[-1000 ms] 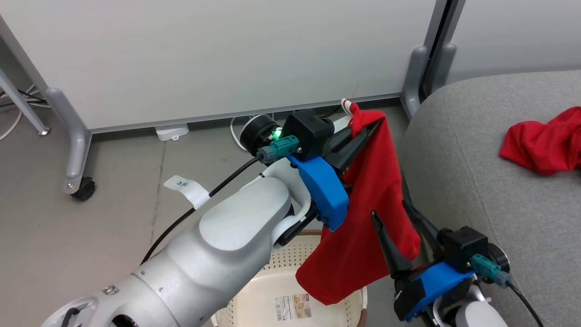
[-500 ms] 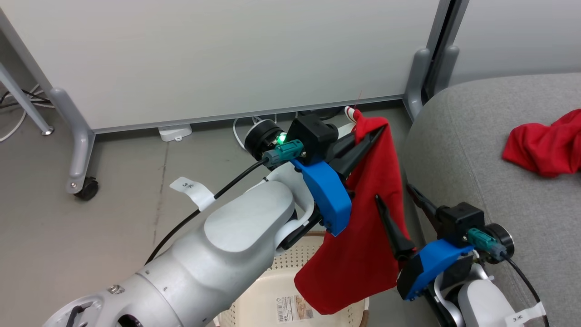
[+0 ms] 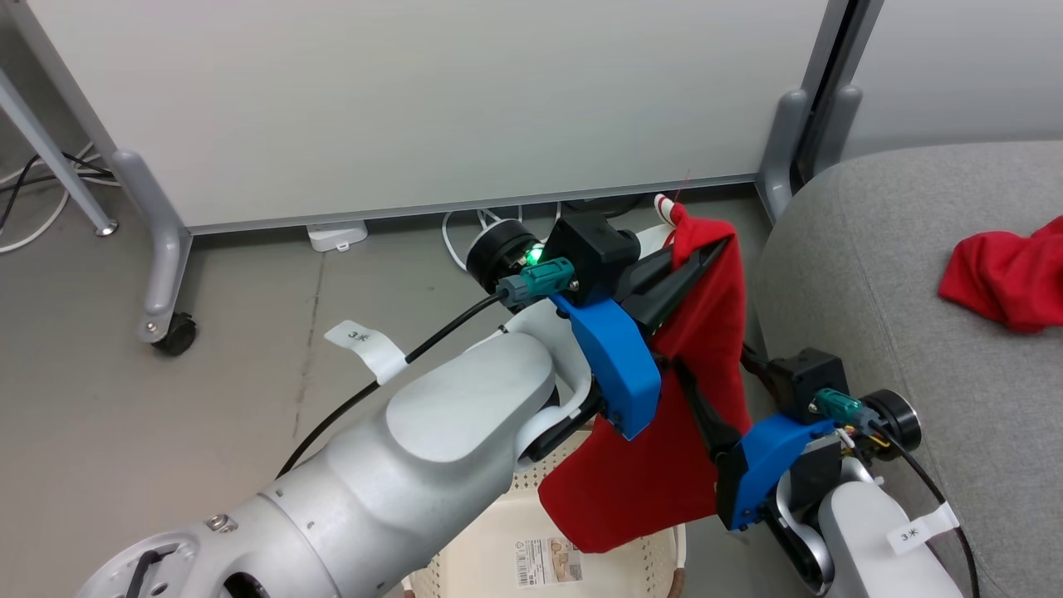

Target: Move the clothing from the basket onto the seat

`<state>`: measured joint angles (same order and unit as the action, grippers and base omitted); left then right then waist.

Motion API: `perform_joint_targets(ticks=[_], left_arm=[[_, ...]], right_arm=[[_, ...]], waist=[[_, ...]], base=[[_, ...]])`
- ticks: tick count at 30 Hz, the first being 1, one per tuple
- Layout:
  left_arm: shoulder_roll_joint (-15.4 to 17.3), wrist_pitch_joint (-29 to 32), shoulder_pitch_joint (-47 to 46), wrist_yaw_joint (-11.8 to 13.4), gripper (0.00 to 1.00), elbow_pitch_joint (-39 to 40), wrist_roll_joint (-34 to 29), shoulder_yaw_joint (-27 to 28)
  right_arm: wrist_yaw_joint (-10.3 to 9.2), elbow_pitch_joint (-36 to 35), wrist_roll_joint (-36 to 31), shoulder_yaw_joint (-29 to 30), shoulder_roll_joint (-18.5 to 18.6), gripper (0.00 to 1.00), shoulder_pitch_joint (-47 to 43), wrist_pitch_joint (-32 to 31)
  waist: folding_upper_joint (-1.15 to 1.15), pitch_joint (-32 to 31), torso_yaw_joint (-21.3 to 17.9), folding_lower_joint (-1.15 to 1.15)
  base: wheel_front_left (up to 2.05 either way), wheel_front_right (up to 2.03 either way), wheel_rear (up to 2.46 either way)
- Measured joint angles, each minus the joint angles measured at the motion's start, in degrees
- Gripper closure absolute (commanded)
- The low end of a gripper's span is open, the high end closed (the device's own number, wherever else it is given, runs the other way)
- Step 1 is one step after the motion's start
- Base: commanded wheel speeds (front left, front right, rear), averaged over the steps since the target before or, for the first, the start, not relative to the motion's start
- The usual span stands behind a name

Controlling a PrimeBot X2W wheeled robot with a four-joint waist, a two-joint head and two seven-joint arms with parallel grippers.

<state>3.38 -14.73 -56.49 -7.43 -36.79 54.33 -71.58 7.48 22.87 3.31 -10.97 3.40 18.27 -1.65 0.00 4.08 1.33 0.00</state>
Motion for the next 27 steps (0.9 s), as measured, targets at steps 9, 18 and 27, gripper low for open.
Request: perform_joint_targets(ticks=[9,18,27], left_arm=[[-0.04,0.10,-0.31,0.00,1.00,0.70,0.92,-1.18],[0.05,0.26,-0.32,0.00,1.00,0.44,1.31,-1.57],[0.08,0.58,-0.32,0.00,1.00,-0.15,1.40,-1.71]], right_arm=[[0.00,7.68,2.94,-4.31,0.71,0.12,4.87,1.71],[0.00,12.87,5.45,-6.03,0.62,1.00,7.06,3.63],[0.00,15.48,6.45,-6.58,0.49,1.00,8.06,5.43]], waist=[[0.00,-0.08,0.42,0.00],[0.00,-0.54,0.31,0.00],[0.00,-1.05,-0.08,0.00]], base=[[0.00,0.00,0.00],[0.00,0.00,0.00],[0.00,0.00,0.00]])
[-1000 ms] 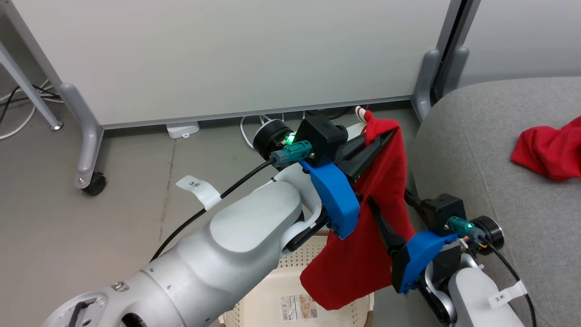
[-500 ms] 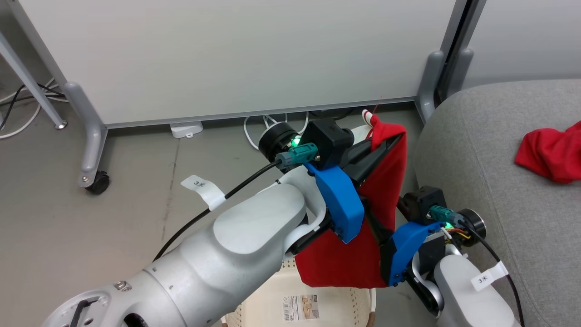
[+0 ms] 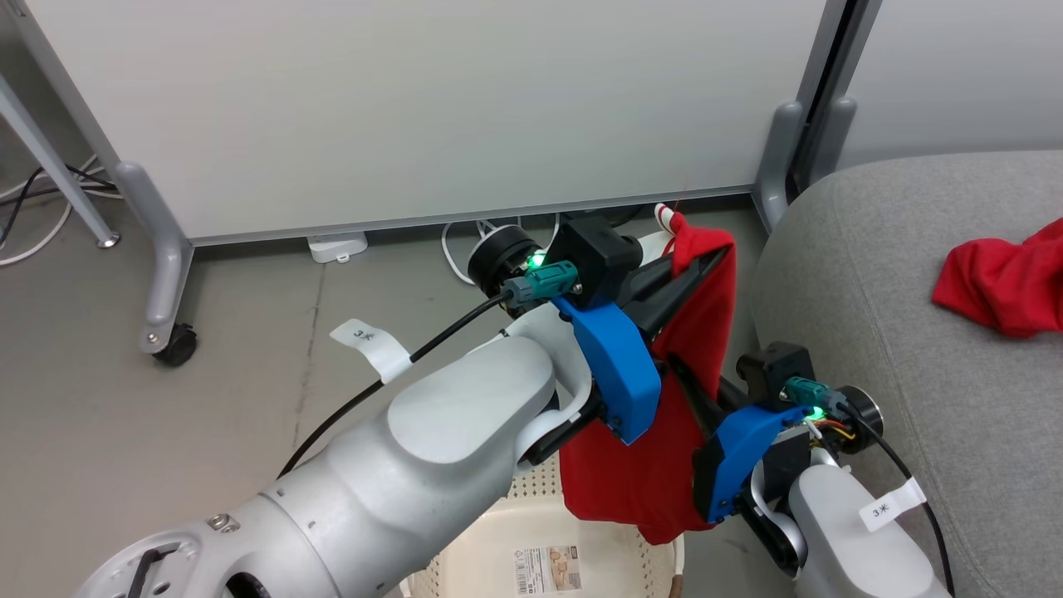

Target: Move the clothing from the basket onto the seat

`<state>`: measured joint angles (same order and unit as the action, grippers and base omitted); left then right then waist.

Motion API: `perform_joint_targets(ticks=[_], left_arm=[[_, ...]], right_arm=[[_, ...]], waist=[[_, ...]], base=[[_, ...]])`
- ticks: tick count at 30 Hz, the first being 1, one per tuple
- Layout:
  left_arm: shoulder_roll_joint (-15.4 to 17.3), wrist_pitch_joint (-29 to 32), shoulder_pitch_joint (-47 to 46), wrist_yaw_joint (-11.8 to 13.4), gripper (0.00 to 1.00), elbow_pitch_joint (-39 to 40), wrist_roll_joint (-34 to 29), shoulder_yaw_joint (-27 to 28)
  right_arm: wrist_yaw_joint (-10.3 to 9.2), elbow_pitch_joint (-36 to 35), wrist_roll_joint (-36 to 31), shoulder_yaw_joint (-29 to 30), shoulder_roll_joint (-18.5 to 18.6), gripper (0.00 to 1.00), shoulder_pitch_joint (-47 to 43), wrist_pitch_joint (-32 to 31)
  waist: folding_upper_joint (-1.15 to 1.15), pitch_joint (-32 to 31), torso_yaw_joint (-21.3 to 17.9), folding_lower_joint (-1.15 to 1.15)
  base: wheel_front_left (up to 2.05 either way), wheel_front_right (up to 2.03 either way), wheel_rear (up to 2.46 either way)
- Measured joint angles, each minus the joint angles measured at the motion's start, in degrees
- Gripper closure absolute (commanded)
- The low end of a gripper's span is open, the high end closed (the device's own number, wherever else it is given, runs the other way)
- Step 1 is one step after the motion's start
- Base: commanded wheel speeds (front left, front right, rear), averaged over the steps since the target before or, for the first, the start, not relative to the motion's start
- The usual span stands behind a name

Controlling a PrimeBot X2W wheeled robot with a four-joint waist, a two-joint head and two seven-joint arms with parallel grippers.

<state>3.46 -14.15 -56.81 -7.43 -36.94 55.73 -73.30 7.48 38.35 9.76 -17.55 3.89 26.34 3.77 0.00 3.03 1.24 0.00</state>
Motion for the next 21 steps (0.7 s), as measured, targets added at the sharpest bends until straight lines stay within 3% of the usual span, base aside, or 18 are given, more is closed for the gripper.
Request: perform_joint_targets(ticks=[3,4,6,7,8,21], left_arm=[[-0.01,0.21,0.00,0.00,1.00,-0.15,-0.01,-0.02],[-0.01,0.26,0.00,0.00,0.94,-0.22,-0.01,-0.02],[-0.01,0.27,0.01,0.00,0.61,-0.37,-0.02,-0.03],[-0.01,0.35,0.02,0.00,0.36,-0.51,-0.03,-0.03],[-0.01,0.46,0.04,0.00,0.03,-0.66,-0.07,-0.03],[0.47,1.99,2.25,0.00,0.00,-1.35,0.21,-0.05]], right_arm=[[0.00,0.52,0.34,-0.05,-0.04,1.00,0.21,0.52],[0.00,0.63,0.45,-0.04,-0.07,1.00,0.24,0.76],[0.00,0.88,0.52,-0.02,-0.11,1.00,0.40,0.98],[0.00,0.93,0.59,0.01,-0.12,1.00,0.51,1.24],[0.00,0.96,0.60,0.12,-0.14,1.00,0.56,1.36],[0.00,1.22,0.82,1.09,-0.11,1.00,0.57,2.03]], waist=[[0.00,-0.11,-0.06,0.00],[0.00,-0.15,-0.08,0.00],[0.00,-0.27,-0.14,0.00],[0.00,-0.34,-0.17,0.00],[0.00,-0.40,-0.20,0.00],[0.00,-0.75,-0.48,0.00]], base=[[0.00,0.00,0.00],[0.00,0.00,0.00],[0.00,0.00,0.00],[0.00,0.00,0.00],[0.00,0.00,0.00],[0.00,0.00,0.00]])
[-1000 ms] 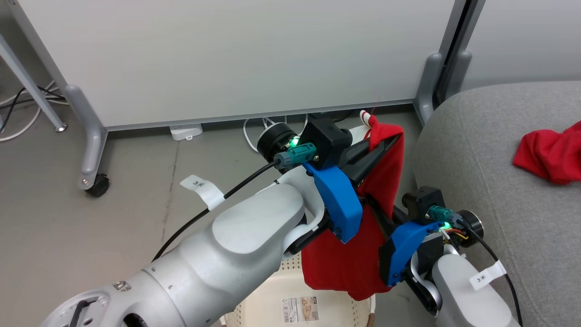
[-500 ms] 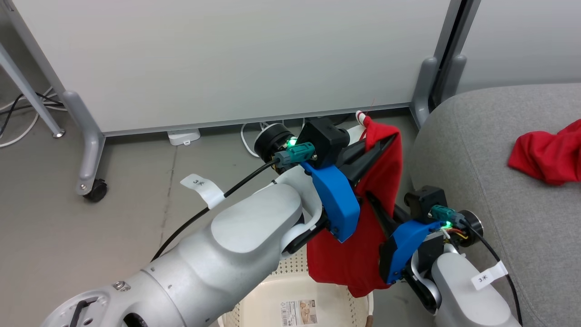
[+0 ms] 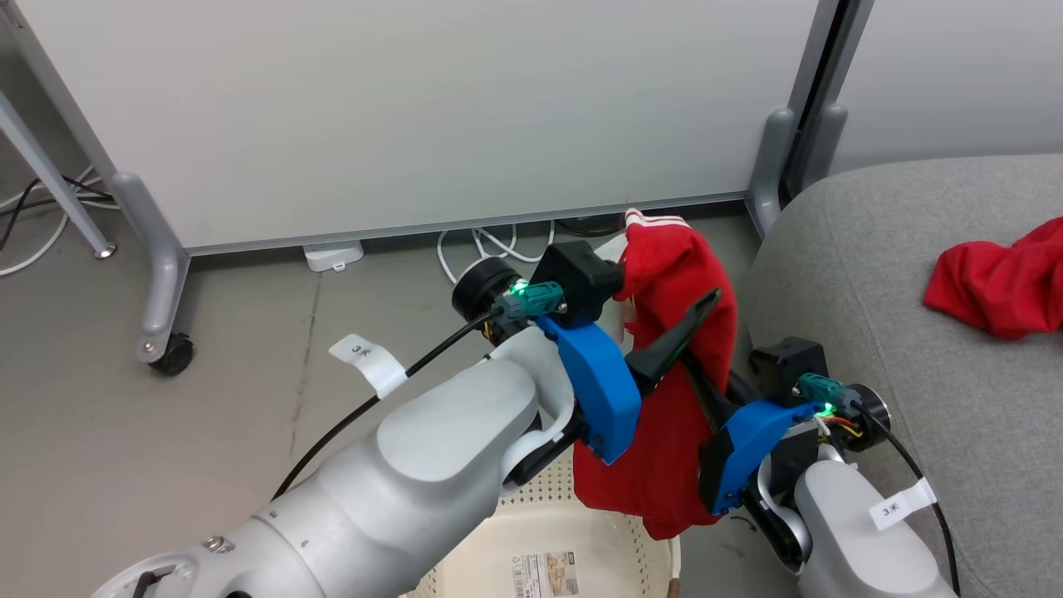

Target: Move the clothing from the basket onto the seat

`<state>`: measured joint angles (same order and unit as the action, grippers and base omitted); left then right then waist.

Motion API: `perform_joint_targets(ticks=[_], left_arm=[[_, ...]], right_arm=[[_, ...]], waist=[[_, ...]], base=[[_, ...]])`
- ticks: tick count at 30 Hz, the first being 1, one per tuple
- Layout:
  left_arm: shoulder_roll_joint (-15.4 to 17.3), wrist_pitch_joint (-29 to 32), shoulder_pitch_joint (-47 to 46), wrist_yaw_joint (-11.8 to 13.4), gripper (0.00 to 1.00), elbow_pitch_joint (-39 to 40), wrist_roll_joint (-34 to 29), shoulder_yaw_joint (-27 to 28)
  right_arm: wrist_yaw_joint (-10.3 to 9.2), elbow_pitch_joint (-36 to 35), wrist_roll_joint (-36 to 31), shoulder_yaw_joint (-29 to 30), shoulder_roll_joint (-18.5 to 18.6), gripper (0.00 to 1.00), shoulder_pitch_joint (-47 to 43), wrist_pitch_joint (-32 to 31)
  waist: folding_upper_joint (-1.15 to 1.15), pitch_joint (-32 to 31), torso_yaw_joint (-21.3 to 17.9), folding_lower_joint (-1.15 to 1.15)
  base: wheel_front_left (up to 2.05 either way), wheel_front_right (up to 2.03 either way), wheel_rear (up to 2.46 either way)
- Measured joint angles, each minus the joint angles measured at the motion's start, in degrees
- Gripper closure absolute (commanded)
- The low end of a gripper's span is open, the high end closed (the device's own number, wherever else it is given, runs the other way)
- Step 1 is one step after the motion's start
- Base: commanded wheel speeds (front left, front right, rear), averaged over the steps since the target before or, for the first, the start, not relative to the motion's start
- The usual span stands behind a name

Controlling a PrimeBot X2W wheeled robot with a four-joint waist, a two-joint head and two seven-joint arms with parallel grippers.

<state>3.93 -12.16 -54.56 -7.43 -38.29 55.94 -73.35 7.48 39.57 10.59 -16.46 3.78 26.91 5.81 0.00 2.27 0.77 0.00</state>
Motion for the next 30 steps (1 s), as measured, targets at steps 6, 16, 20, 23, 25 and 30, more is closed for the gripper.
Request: perform_joint_targets(ticks=[6,16,20,23,25,30], left_arm=[[1.64,-0.04,3.50,0.00,0.00,-0.62,0.00,-0.01],[6.00,-2.64,10.33,1.23,0.00,-0.69,0.25,3.25],[8.60,-2.79,13.51,2.41,0.00,2.98,-2.24,7.81],[10.79,-2.83,16.72,3.77,0.00,6.59,-5.21,12.09],[12.14,-2.83,18.84,4.47,0.00,9.27,-7.45,15.14],[14.44,-2.83,25.17,5.68,0.00,15.49,-12.71,22.09]], right_arm=[[0.00,-0.57,-0.11,0.81,0.03,1.00,-0.06,0.33],[0.00,-4.43,-0.88,2.69,0.37,1.00,-0.48,0.47],[0.00,-7.15,-1.04,3.05,0.40,1.00,-0.69,0.04],[0.00,-9.07,-1.29,2.96,0.47,1.00,-0.83,-0.29],[0.00,-10.44,-1.30,3.00,0.49,1.00,-1.02,-0.73],[0.00,-13.68,-1.46,3.43,0.53,1.00,-1.58,-1.48]], waist=[[0.00,-0.11,-0.34,0.00],[0.00,0.48,-1.95,0.00],[0.00,0.93,-3.50,0.00],[0.00,1.36,-4.91,0.00],[0.00,1.66,-5.97,0.00],[0.00,2.49,-8.84,0.00]], base=[[0.00,0.00,0.00],[0.00,0.00,0.00],[0.00,0.00,0.00],[0.00,0.00,0.00],[0.00,0.00,0.00],[0.00,0.00,0.00]])
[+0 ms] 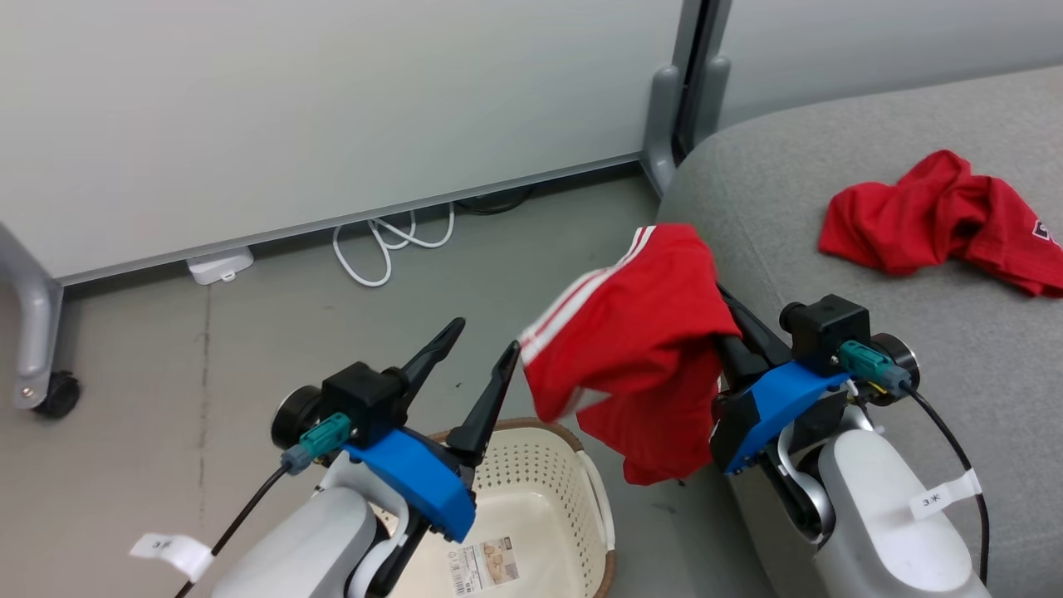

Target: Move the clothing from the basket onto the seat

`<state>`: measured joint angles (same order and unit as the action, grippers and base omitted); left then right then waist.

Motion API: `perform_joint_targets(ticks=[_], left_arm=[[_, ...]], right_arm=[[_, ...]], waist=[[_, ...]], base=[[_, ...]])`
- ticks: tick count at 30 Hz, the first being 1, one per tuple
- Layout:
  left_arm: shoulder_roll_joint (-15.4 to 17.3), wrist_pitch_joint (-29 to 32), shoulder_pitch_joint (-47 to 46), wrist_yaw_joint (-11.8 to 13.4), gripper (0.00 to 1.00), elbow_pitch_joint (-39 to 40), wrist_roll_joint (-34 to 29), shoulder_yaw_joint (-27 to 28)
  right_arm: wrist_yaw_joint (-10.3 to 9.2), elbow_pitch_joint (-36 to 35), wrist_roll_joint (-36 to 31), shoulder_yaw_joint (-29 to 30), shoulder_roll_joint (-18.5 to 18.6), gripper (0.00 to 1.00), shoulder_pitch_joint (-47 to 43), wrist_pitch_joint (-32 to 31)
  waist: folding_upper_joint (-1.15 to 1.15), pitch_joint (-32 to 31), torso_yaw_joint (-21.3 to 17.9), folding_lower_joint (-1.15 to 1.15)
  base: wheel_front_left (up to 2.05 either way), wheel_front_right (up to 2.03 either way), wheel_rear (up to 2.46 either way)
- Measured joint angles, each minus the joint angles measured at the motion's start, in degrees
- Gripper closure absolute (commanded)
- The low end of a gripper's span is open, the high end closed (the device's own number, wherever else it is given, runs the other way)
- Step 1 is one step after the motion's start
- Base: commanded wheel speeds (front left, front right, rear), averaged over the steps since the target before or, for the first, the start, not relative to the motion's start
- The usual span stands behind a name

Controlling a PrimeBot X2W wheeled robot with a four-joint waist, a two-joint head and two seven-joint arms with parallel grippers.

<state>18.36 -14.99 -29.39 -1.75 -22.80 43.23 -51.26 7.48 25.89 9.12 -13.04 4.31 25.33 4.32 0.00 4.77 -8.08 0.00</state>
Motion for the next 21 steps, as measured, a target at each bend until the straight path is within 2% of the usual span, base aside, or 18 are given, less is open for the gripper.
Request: perform_joint_targets(ticks=[4,10,14,21], left_arm=[[1.71,-0.01,5.05,1.83,0.00,3.59,-5.10,4.71],[2.55,-0.01,10.54,3.15,0.00,7.09,-9.73,10.17],[2.09,0.00,13.75,3.77,0.00,8.86,-12.11,14.40],[0.15,0.00,19.11,3.20,0.00,10.31,-15.68,19.92]], right_arm=[[0.00,-2.16,-0.19,0.44,-0.03,1.00,-0.58,-0.56],[0.00,-4.28,-0.44,1.63,0.00,1.00,-1.54,-1.22],[0.00,-5.36,-0.53,2.34,-0.02,1.00,-2.38,-1.32],[0.00,-6.45,-0.60,3.23,-0.20,1.00,-3.47,-1.72]], waist=[[0.00,0.59,-2.65,0.00],[0.00,1.28,-6.72,0.00],[0.00,1.59,-9.12,0.00],[0.00,1.57,-12.56,0.00]], base=[[0.00,0.00,0.00],[0.00,0.00,0.00],[0.00,0.00,0.00],[0.00,0.00,0.00]])
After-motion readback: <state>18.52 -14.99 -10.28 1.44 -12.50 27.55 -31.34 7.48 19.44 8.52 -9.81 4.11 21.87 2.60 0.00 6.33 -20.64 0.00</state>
